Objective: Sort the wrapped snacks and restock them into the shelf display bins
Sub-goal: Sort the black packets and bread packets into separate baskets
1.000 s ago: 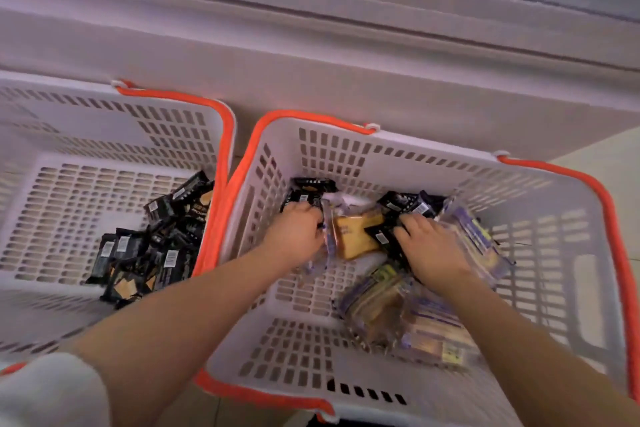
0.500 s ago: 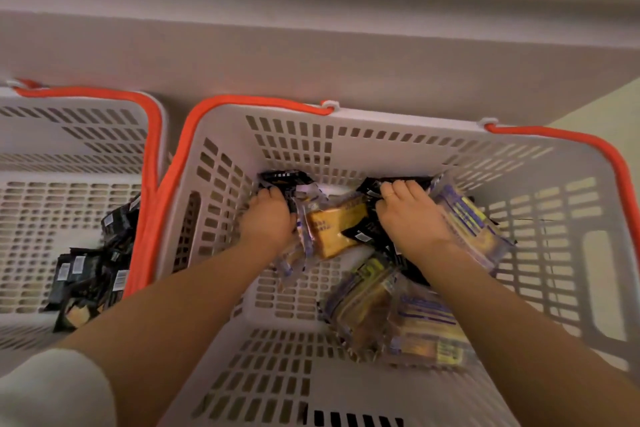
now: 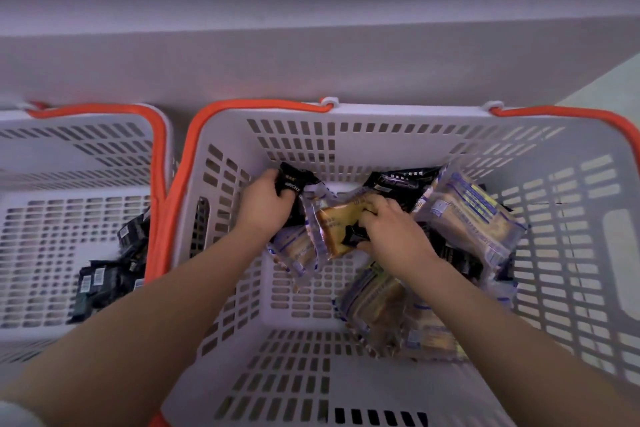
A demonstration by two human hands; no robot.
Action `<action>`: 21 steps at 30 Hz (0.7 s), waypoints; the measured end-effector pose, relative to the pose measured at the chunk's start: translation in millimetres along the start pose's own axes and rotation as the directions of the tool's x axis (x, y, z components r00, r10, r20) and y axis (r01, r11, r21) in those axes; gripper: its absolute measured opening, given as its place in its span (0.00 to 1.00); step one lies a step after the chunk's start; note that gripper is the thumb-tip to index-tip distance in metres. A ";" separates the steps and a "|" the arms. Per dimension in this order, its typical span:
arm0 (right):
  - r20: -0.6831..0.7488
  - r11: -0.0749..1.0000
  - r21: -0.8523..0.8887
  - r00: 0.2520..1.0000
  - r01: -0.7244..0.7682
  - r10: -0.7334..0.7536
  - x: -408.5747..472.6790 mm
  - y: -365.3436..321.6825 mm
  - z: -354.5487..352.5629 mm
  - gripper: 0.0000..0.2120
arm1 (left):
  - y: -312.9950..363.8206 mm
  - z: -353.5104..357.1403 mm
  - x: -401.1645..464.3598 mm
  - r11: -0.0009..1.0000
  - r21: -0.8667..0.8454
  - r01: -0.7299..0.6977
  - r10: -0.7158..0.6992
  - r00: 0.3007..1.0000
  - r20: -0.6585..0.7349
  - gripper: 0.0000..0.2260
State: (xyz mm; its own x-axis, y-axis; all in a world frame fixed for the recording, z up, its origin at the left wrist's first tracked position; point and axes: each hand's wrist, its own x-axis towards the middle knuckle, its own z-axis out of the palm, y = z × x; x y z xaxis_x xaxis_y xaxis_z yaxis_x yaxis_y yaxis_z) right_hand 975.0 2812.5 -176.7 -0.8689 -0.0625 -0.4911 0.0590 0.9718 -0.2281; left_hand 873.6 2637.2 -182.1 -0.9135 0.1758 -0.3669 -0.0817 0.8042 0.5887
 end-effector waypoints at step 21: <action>-0.096 0.474 0.875 0.927 -0.095 0.363 -5.7 -7.8 3.2 0.15 | 1.2 40.4 12.6 0.797 0.580 -0.172 0.119 0.985 0.128 0.18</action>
State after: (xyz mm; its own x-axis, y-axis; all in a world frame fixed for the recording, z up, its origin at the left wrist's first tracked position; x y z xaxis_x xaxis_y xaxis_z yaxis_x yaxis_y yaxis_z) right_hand 981.1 2804.6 -174.8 -0.8310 0.3171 -0.4570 0.5407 0.2677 -0.7975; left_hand 878.1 2663.3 -215.1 -0.8583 0.3415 -0.3830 0.3227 0.9396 0.1144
